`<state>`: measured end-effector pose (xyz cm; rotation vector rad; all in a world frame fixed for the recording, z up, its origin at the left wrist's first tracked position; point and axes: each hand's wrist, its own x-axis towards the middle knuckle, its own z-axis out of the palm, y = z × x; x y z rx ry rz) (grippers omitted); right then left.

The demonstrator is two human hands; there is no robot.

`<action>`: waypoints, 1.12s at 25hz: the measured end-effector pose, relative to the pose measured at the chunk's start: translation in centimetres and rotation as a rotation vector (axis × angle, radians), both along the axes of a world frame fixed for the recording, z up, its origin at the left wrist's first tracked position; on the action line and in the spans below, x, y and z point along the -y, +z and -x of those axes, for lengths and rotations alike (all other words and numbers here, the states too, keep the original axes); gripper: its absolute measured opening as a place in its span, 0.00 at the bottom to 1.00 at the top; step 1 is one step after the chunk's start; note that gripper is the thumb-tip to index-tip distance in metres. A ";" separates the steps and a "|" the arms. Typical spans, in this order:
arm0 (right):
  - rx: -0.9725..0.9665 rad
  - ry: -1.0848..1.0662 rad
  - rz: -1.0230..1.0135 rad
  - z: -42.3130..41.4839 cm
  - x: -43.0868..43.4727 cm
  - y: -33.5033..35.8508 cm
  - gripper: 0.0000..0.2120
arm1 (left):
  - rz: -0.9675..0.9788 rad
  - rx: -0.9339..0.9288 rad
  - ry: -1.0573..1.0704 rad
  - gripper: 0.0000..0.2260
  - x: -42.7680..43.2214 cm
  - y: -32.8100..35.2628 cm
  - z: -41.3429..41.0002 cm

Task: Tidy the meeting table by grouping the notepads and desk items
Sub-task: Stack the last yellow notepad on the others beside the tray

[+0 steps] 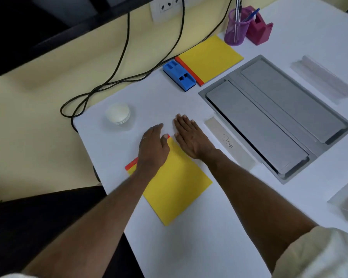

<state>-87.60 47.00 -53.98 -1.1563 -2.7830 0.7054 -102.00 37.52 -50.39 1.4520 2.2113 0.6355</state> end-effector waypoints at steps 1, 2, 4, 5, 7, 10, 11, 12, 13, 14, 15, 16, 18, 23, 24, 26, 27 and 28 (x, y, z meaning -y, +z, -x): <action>0.003 -0.012 0.040 -0.3 0.6 0.5 0.31 | 0.022 -0.096 0.004 0.25 2.1 -0.4 -0.5; 0.011 -0.021 0.080 -0.6 1.2 1.0 0.30 | 0.053 -0.159 0.049 0.25 4.1 -0.6 -1.2; 0.022 -0.043 0.156 -1.3 2.5 2.0 0.28 | 0.143 -0.110 0.249 0.27 7.5 -0.1 -3.0; 0.012 -0.063 0.187 -1.7 3.4 2.2 0.28 | 0.197 -0.020 0.373 0.31 9.0 0.4 -3.9; -0.046 -0.113 0.205 -2.9 6.2 2.6 0.30 | 0.215 0.176 0.576 0.36 11.8 1.3 -5.8; -0.184 -0.111 0.121 -5.7 11.5 2.6 0.34 | 0.126 0.386 0.765 0.37 13.4 2.2 -8.8; -0.211 -0.126 0.115 -6.4 12.8 2.4 0.29 | 0.135 0.445 0.840 0.36 13.5 2.6 -9.6; -0.224 -0.157 0.127 -7.1 13.8 2.1 0.24 | 0.157 0.508 0.920 0.36 13.6 3.1 -10.2; -0.239 -0.191 0.160 -7.6 14.5 1.9 0.22 | 0.179 0.560 0.991 0.34 13.7 3.3 -10.6; -0.257 -0.221 0.214 -7.8 14.6 1.6 0.23 | 0.185 0.590 1.040 0.32 14.0 3.1 -10.5; -0.273 -0.258 0.275 -8.2 14.8 1.8 0.24 | 0.185 0.607 1.060 0.29 14.6 2.6 -10.2; -0.292 -0.300 0.330 -8.7 14.9 2.2 0.24 | 0.185 0.614 1.052 0.25 15.2 2.4 -9.8; -0.347 -0.393 0.437 -10.2 15.6 3.1 0.25 | 0.177 0.624 0.991 0.16 16.2 2.5 -9.1; -0.575 -0.644 0.693 -13.7 18.6 4.7 0.27 | 0.134 0.748 0.867 0.05 16.5 4.9 -8.9; -0.651 -0.707 0.745 -14.2 19.1 5.2 0.27 | 0.094 0.822 0.856 0.05 16.8 4.8 -8.8; -0.809 -0.821 0.813 -15.2 19.8 6.5 0.25 | 0.037 0.971 0.858 0.06 16.8 4.7 -8.6; -0.872 -0.866 0.821 -15.8 20.0 7.1 0.23 | 0.017 1.047 0.856 0.08 16.7 4.8 -8.5; -0.919 -0.899 0.820 -16.3 20.3 7.7 0.21 | -0.011 1.126 0.841 0.09 16.5 5.3 -8.6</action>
